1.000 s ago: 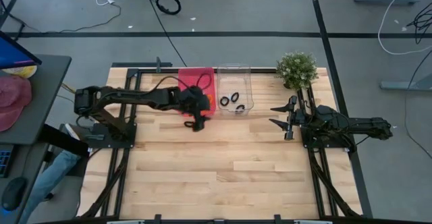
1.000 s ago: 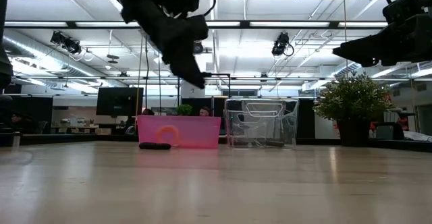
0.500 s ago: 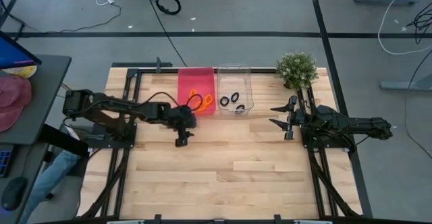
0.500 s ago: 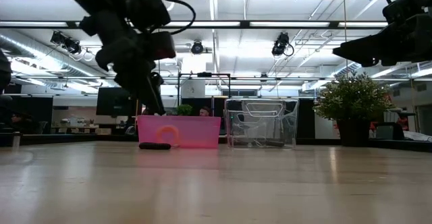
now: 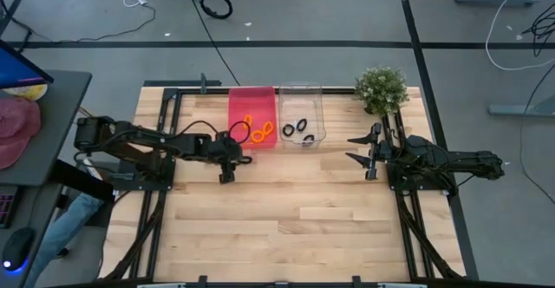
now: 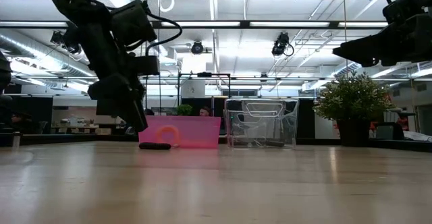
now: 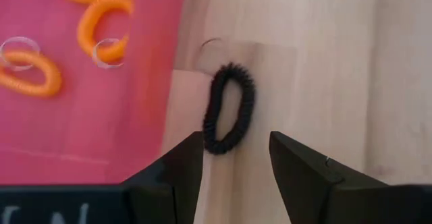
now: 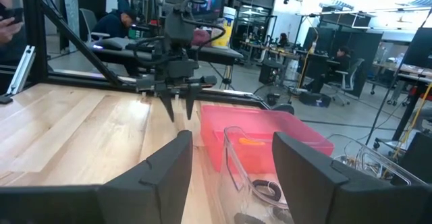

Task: Sort spring keychains
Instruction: Put the black spring keychain into the transparent bin

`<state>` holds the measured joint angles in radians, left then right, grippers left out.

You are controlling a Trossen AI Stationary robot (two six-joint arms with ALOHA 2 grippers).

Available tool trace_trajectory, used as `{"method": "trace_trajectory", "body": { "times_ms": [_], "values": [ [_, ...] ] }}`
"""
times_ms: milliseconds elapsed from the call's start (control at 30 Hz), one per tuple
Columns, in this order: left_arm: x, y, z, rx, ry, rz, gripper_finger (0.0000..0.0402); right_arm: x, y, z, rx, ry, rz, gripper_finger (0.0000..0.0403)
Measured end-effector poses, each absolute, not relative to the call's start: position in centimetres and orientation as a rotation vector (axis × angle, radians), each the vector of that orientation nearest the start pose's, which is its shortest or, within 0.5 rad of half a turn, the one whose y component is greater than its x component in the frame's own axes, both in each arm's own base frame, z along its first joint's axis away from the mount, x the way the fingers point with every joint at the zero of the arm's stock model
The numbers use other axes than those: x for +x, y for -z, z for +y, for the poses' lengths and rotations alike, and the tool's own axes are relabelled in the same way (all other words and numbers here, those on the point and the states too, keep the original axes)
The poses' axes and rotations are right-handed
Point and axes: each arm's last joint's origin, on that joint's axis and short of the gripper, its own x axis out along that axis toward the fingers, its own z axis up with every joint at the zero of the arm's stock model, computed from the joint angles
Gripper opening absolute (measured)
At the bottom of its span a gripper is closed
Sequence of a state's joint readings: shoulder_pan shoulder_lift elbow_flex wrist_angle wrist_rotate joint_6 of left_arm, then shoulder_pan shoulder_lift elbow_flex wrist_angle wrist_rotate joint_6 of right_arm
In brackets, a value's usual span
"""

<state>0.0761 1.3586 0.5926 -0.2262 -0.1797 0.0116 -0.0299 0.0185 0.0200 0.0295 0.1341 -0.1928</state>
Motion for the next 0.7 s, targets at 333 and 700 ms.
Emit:
{"method": "trace_trajectory", "body": {
  "times_ms": [333, 700],
  "values": [
    [24.0, -15.1, 2.5, 0.025, -0.244, 0.965, 0.0174, 9.7, -17.2, -0.7, -0.190, 0.167, -0.015, 0.0208],
    [25.5, -11.9, 2.5, 0.029, -0.239, 1.021, 0.0174, 9.7, -17.2, -0.7, -0.190, 0.166, -0.015, 0.0208]
  ]
}}
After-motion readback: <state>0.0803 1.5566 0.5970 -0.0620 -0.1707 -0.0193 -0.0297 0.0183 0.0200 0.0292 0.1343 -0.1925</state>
